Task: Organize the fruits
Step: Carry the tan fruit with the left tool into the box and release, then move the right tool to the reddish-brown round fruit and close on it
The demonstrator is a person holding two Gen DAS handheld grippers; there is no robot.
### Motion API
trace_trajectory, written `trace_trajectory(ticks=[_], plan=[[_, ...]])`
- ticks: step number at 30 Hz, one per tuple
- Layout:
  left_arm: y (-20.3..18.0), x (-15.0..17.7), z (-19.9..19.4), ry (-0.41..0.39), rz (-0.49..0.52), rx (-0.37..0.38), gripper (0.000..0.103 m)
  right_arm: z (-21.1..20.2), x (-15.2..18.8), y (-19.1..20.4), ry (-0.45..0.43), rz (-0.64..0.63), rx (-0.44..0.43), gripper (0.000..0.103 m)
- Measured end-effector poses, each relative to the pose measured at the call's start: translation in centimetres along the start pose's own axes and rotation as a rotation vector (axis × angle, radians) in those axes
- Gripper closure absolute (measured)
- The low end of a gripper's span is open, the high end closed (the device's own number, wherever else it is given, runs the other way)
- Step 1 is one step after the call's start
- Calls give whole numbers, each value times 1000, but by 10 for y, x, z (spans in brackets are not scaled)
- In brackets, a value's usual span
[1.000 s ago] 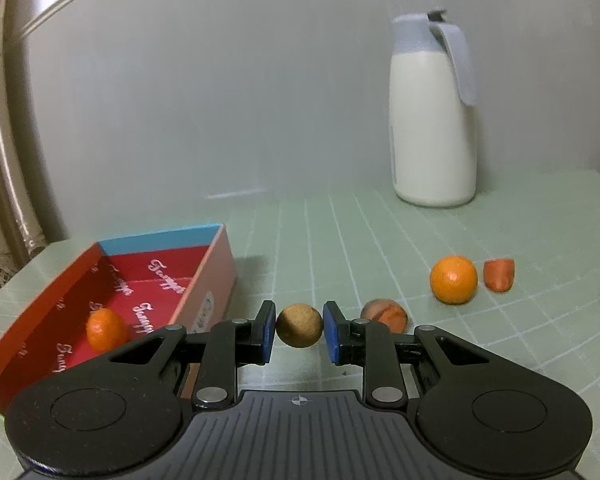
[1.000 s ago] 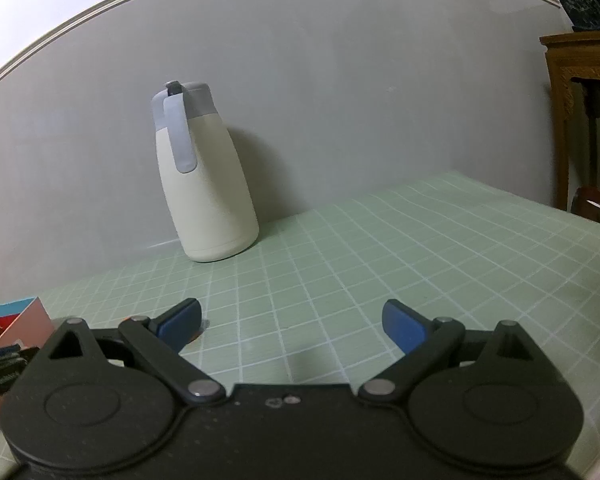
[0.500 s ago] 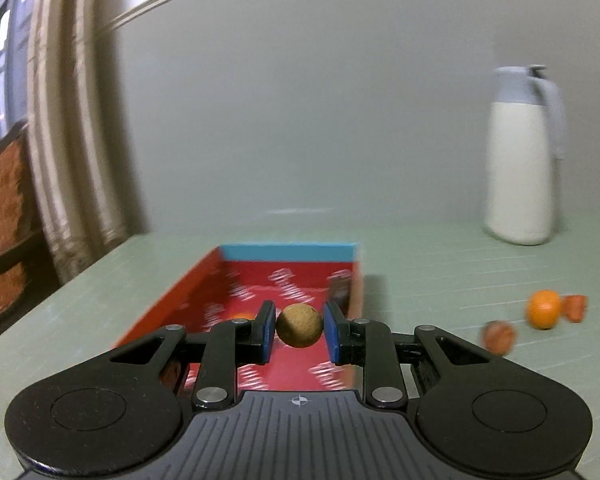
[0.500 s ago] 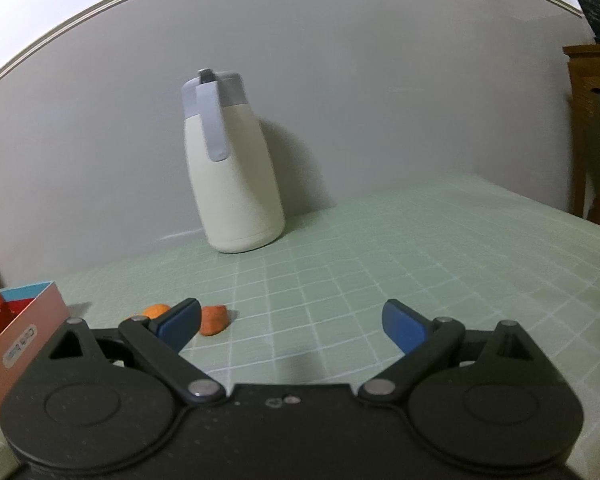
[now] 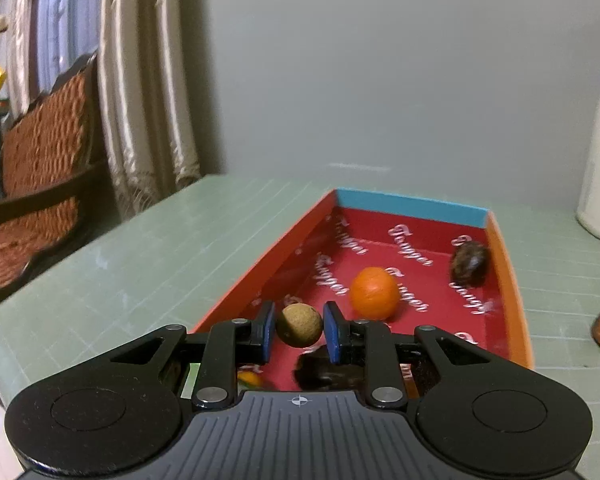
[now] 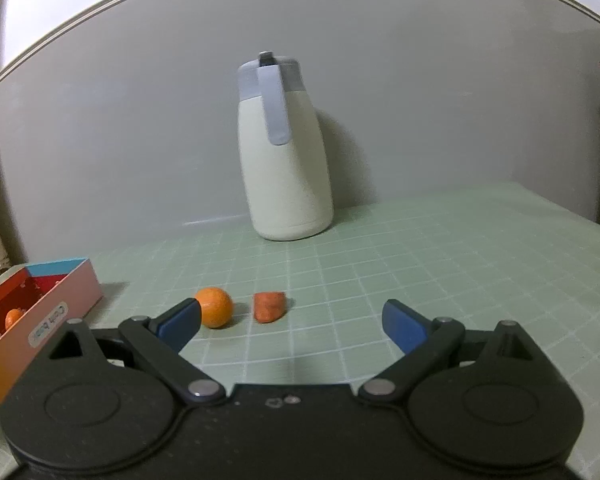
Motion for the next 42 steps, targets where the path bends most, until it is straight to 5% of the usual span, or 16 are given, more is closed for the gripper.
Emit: trace_trajectory(ticks=[19,21,30,42], plan=[[12,1,-2,3,-26,6,75,3,3,30,14,-34,-57,6],[13,1,-4,-1,-32,6,62,3,3,32,14,-39,-62,6],[9,0,-22,-46,-7,15,31,6,4,39,23,-50,-75,6],[9,10,-45,-41,-1,32,4,18,10,65,62,-77,-125,6]])
Point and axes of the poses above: each gripper's, at about its wrist camera, not at the fingertips, and z roughly the way its jaws point, y to its left, x to its underside, the point moved 2 cm from there along z, roughly the way its jaws point, and after that the axes turned 1 degree about z, right-handed, at the moved point
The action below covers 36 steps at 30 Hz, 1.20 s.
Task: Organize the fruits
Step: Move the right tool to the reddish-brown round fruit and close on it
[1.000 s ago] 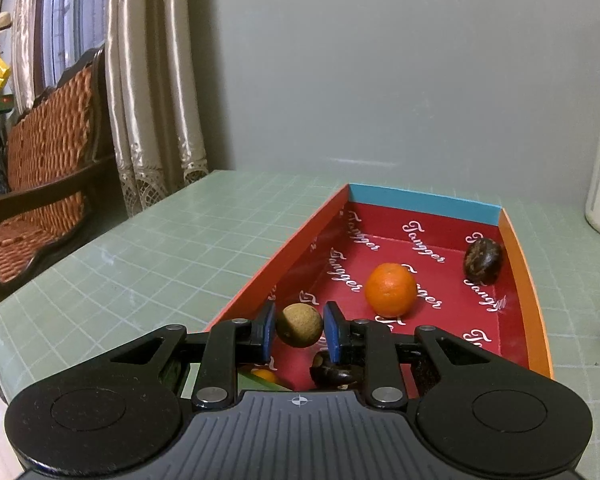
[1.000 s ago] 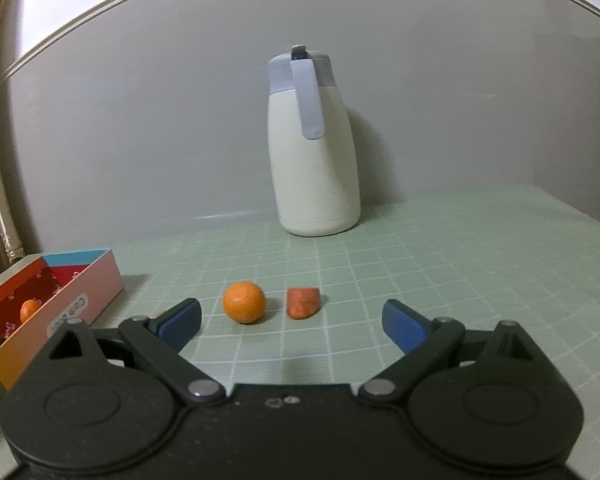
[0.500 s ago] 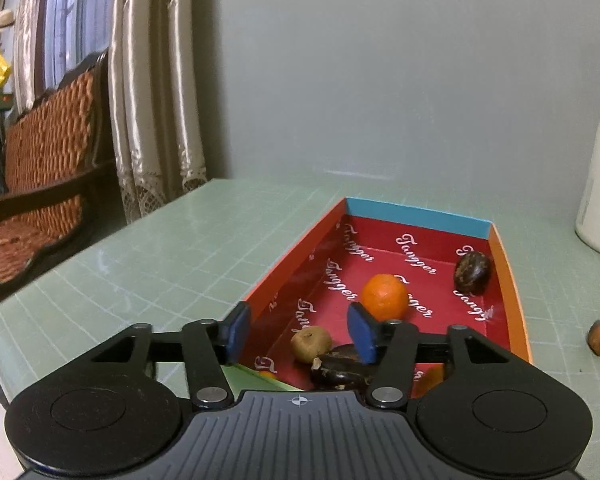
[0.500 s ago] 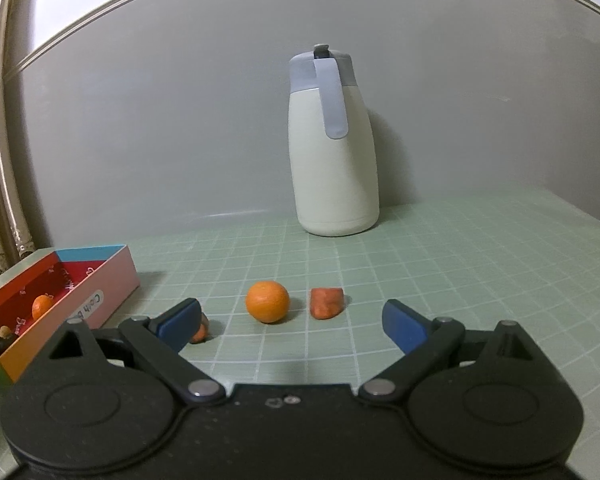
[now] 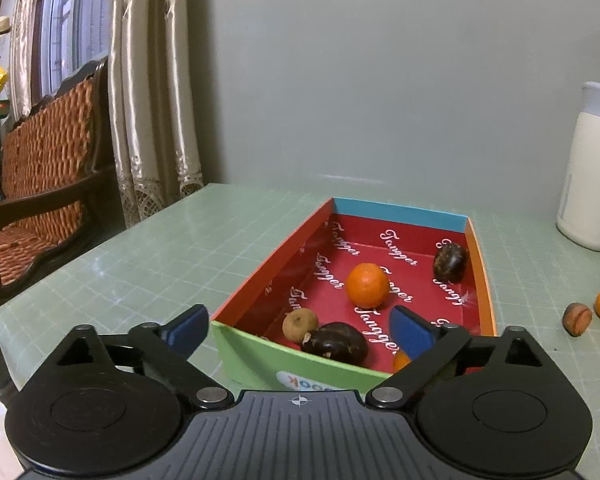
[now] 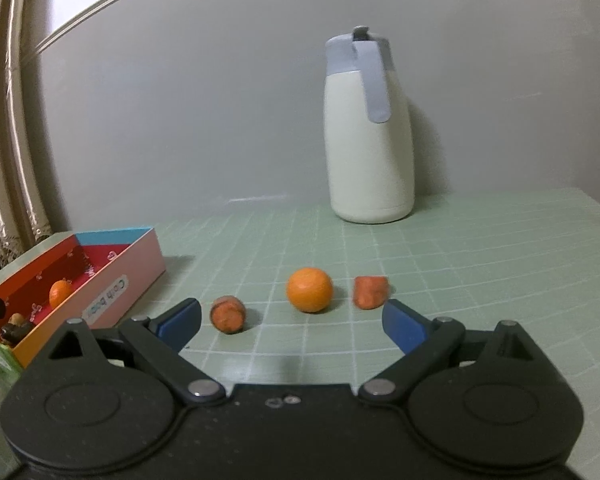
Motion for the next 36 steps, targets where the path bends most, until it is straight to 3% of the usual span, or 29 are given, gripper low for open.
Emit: trace_trajectory(ticks=[25,32,36], plan=[[8,14,-16,-31,-1,-17,0,33,1,35,73,-65,-74,10],[17,15,-15,-37,2,-39,0,52,0,46,125,-74,-105,27],[25,15,-13,-28,-16,-50,0,64,-3,46,158,-54,-99,29]])
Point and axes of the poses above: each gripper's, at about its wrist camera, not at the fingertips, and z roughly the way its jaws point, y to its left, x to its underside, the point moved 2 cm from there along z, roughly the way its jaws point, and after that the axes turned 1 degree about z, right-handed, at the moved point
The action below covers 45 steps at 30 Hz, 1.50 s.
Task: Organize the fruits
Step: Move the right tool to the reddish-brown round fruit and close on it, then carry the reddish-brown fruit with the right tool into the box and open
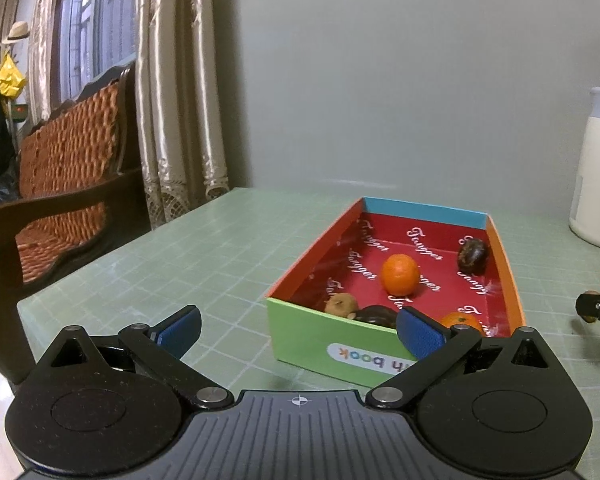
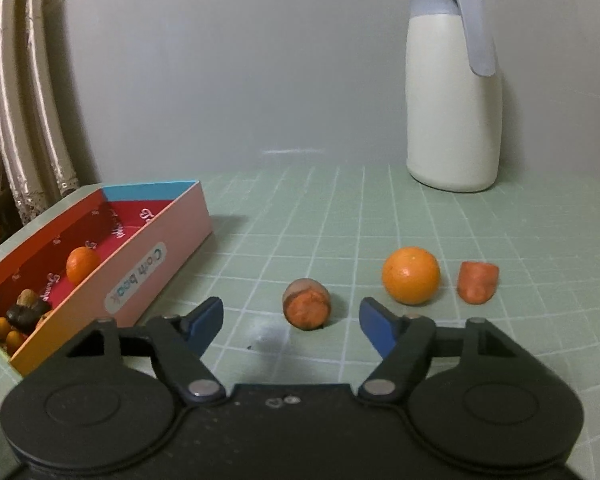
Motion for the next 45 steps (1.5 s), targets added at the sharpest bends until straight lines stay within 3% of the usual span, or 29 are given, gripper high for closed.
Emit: trace_trajectory(ticks=[8,12,16,32,45], plan=[[11,2,3,17,-23,-19,0,21,-6,-6,60,21,7,50],[15,3,2,17,-28,-23,0,26,-7,-7,83,29,7,54],[18,3,2,18,-34,-26,0,26,-8,-6,83,14,7,74],[36,4,4,38,-89,-50,0,6,-13,10,13,-18,-46,74],[58,8,6,66,-144,-60,0,-19,-28,62,-42,-80,-157,74]])
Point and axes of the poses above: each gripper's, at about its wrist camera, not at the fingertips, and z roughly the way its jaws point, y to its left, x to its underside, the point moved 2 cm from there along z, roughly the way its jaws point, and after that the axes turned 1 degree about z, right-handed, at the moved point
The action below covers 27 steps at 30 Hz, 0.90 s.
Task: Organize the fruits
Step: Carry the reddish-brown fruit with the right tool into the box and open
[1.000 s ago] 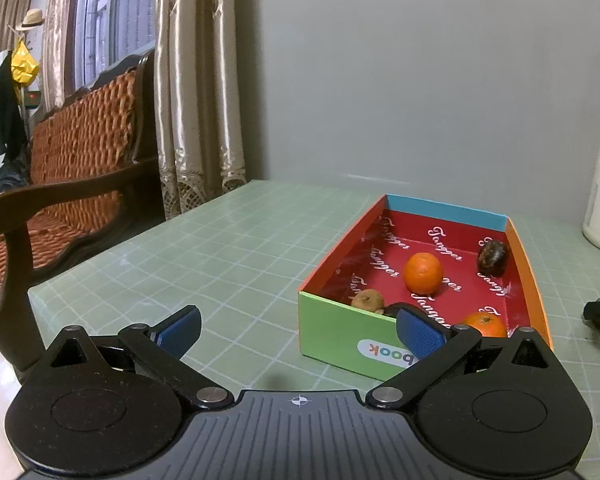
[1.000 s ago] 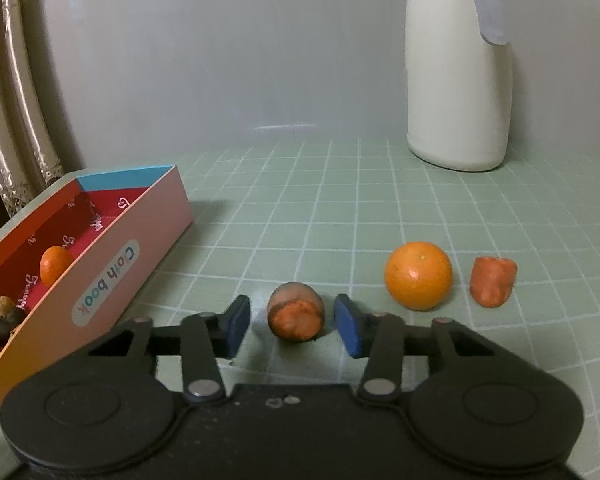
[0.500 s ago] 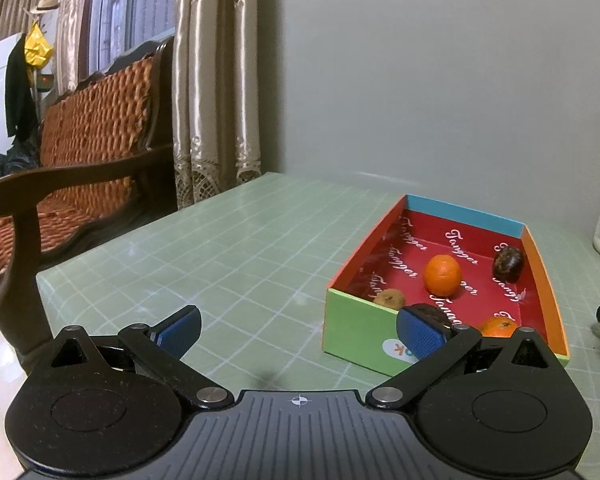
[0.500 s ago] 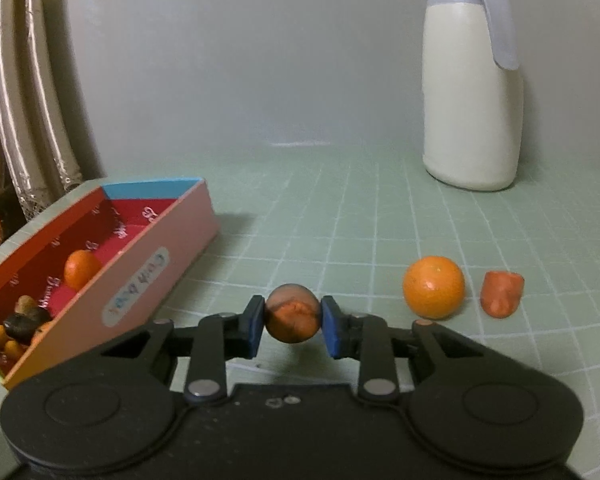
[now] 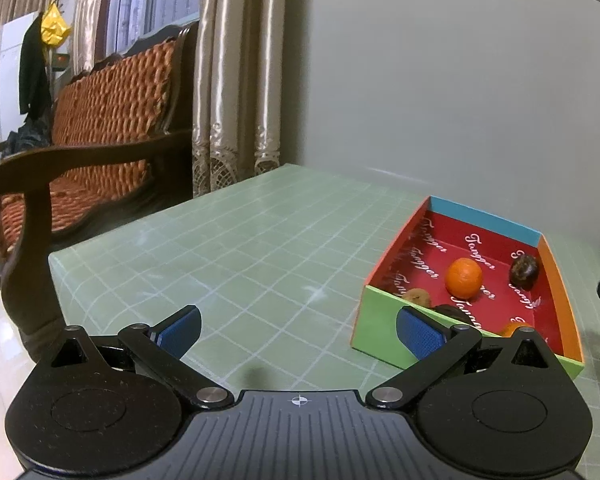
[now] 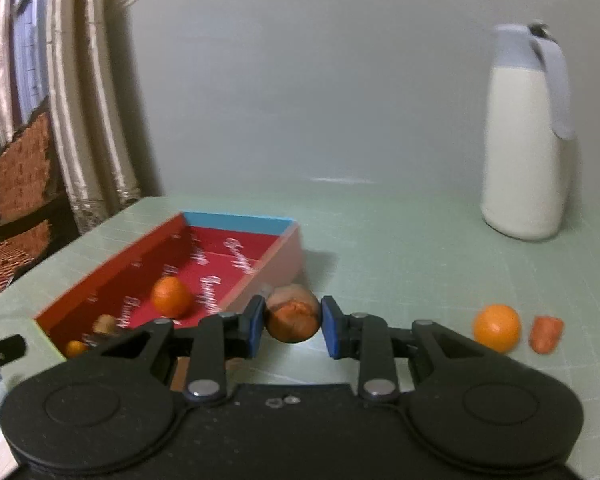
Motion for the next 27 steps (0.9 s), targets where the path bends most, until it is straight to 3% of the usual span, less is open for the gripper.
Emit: trace_trajectory(ticks=[15,27], plan=[[22,0,4,20,-62,-13,0,22,0,74,48,-89,-130,74],[21,0,5,18,-63,-13,0,22,3,80,57,-78,-154,68]])
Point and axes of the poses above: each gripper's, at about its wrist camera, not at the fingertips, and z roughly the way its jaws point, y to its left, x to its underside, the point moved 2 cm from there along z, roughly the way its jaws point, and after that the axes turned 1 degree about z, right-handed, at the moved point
